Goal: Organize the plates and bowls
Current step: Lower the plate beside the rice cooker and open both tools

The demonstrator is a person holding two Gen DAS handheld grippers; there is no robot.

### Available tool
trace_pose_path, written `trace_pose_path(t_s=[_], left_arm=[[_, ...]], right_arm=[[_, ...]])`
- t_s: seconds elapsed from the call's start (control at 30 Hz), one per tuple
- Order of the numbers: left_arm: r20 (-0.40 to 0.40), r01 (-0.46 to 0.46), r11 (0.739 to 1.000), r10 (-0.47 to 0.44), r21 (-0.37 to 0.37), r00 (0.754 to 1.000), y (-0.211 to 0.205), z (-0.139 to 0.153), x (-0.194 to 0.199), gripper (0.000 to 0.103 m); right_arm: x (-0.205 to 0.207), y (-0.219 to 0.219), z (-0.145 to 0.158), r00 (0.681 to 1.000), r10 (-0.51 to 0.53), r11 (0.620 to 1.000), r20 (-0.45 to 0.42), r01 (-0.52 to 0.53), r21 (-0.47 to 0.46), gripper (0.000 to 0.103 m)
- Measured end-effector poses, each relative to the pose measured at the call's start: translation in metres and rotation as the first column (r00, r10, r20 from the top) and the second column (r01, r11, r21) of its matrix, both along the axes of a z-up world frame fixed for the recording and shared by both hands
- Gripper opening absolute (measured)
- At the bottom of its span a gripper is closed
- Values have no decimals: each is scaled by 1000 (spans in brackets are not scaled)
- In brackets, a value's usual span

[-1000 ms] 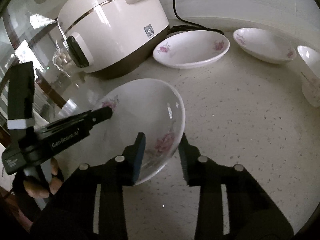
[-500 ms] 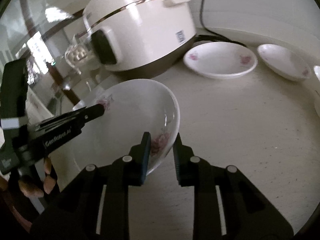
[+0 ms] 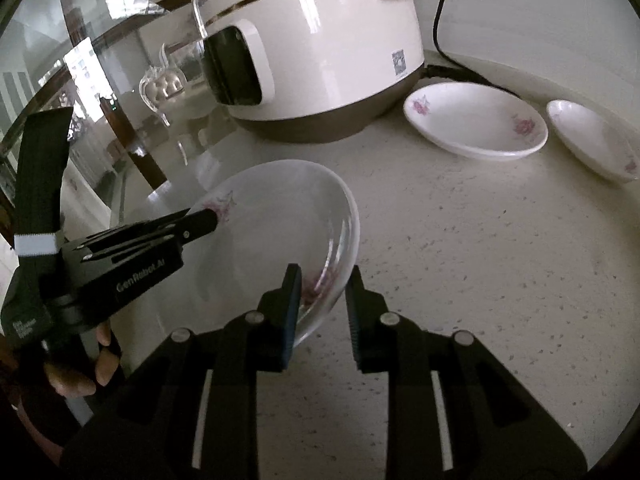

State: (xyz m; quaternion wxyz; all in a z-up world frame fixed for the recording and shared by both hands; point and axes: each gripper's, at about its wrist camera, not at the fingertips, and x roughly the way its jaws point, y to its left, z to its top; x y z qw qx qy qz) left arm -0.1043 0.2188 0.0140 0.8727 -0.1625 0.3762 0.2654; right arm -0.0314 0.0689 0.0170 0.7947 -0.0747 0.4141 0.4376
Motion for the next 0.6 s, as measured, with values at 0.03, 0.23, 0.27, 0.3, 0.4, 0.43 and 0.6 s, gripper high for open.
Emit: trace_pose_path(t_s=[0.03,0.23,0.27,0.3,0.4,0.43,0.6], left_arm=[[-4,-8,1000,8,15,1000,-2,0,0,22],[-17,-103,993,104,59,994,-3,2,0,36],[-13,-113,991,114,67,993,-3,2,0,39],[-10,-127,988,129,88,992,-6,6,-1,49],[18,-148,966,148,212,989,-25,22,-4,72],[36,-151,953,146,262,989,-34,29,0,78],[117,-42,942,3,334,993,-74,70,21,88]], right_arm=[[1,1,-1,1000,3,1000,-9,-3,2,26],[0,7,-5,996,72,997,-56,-71,9,28],[0,9,-6,993,90,996,-71,-90,6,30],[-1,9,-6,992,97,995,-75,-97,12,36],[3,2,-2,996,57,998,-68,-55,29,76],[7,-4,-1,996,34,998,-77,-30,52,80],[40,-58,5,964,-229,962,-134,245,118,80]])
